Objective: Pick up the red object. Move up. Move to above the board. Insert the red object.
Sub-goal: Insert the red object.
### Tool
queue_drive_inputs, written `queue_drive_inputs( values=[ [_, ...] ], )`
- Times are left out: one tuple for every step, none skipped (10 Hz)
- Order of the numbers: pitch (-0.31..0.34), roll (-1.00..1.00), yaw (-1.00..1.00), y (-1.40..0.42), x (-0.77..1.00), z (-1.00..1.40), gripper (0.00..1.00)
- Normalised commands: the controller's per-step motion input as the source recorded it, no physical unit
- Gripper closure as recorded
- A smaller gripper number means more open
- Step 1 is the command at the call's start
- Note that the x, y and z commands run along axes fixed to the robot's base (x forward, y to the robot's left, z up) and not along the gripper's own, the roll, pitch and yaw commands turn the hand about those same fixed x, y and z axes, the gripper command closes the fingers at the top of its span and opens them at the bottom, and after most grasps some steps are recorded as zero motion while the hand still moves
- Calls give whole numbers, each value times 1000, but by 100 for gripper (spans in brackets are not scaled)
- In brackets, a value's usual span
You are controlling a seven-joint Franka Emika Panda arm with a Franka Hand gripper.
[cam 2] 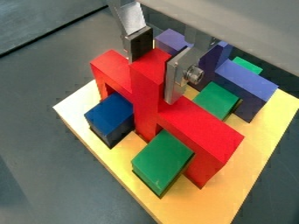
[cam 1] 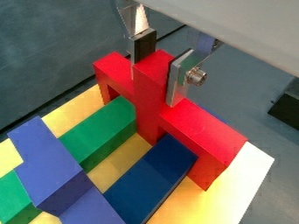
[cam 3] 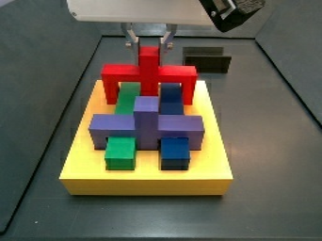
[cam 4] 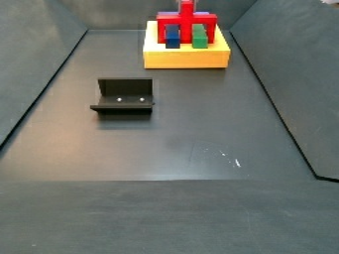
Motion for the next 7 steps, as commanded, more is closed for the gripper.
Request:
queue_drive_inputs(
  values=[
    [0, 53, 0, 0, 0, -69, 100],
    [0, 57, 0, 46, 0, 0, 100],
    [0, 66, 0, 6, 89, -23, 100],
    [0, 89, 0, 0, 106, -131, 100],
    [0, 71, -34, 0, 183, -171, 100],
    [0, 83, -129, 0, 266, -100, 100],
    [0, 80, -154, 0, 131, -103, 100]
  ],
)
